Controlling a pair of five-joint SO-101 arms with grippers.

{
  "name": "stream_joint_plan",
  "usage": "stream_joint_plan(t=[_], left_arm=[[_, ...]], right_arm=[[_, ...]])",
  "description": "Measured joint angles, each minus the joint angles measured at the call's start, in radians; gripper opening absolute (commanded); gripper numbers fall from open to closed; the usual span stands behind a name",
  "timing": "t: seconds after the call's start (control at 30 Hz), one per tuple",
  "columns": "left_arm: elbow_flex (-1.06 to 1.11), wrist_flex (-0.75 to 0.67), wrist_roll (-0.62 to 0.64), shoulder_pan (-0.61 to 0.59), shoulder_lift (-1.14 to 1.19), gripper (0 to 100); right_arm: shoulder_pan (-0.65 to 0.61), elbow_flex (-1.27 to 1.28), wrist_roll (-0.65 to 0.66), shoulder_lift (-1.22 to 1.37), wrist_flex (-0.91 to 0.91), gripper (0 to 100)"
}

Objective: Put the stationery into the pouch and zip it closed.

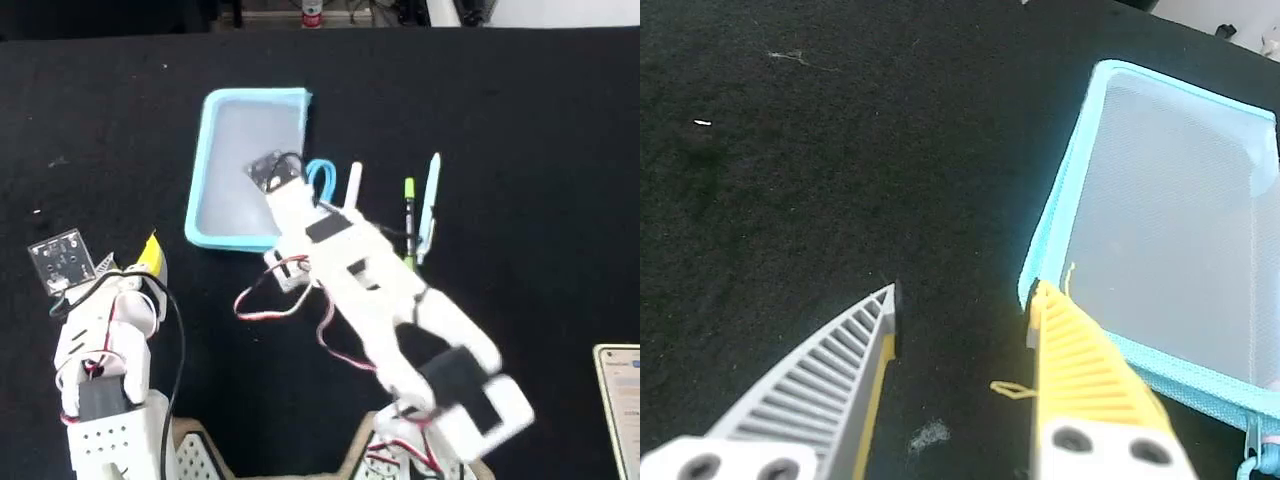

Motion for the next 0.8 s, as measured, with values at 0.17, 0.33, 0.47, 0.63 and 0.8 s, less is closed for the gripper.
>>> stream_joint_plan(t=[0.17,0.33,0.47,0.63,0.8], left_arm=[[0.000,0.000,0.000,-0.002,0.000,22],[0.000,0.000,0.000,0.000,0.000,22],[0.000,0.000,0.000,0.000,0.000,22],[0.000,0.000,0.000,0.000,0.000,22],[0.000,0.000,0.000,0.000,0.000,22]], right_arm=[[0.018,0.003,-0.049,-0.031,0.002,13.7],[0.017,0.041,-0.049,-0.074,-0.009,13.7],[0.017,0.083,-0.049,-0.089,-0.057,13.8],[0.041,0.086,-0.058,-0.089,-0.086,13.8],[0.115,0.098,-0.058,-0.129,-0.095,13.8]])
